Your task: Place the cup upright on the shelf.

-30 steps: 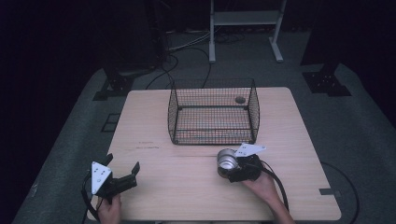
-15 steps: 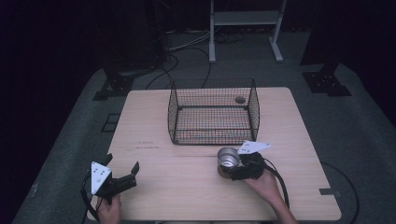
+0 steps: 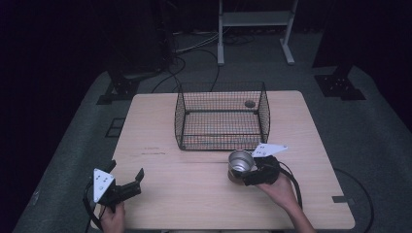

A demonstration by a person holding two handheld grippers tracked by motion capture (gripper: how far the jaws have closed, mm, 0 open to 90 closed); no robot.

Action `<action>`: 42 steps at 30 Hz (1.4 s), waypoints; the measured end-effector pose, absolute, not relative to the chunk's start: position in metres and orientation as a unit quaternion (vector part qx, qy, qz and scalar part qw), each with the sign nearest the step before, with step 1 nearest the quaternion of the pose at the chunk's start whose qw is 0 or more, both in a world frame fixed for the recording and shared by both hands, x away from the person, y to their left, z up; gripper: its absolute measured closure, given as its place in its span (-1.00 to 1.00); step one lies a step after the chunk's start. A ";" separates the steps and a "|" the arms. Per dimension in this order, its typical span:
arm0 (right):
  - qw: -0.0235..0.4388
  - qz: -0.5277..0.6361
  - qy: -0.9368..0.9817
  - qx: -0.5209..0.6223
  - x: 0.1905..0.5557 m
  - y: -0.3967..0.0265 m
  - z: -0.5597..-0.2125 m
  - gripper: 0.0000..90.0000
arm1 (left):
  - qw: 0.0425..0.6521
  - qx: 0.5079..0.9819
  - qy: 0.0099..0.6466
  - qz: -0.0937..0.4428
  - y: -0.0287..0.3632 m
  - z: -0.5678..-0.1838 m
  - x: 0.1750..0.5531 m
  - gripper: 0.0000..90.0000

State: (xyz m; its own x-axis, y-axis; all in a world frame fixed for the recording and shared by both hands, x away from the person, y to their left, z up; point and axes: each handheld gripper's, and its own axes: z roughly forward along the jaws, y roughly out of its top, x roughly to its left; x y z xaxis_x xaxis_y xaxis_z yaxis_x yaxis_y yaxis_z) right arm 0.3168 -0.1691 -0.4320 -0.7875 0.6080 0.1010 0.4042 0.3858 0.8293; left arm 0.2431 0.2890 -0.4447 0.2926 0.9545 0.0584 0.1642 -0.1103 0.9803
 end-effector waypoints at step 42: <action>0.079 0.485 0.825 0.280 0.332 -0.185 -0.369 -0.60 | 0.499 0.632 0.442 0.396 0.289 -0.444 0.243 -1.00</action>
State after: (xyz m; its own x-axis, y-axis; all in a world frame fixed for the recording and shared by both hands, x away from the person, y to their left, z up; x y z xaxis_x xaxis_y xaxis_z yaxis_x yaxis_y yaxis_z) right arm 0.3316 -0.1846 -0.3689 -0.8305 0.5390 0.1409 0.3851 0.3727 0.8443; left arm 0.2432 0.2889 -0.4445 0.2954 0.9536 0.0585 0.1638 -0.1109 0.9802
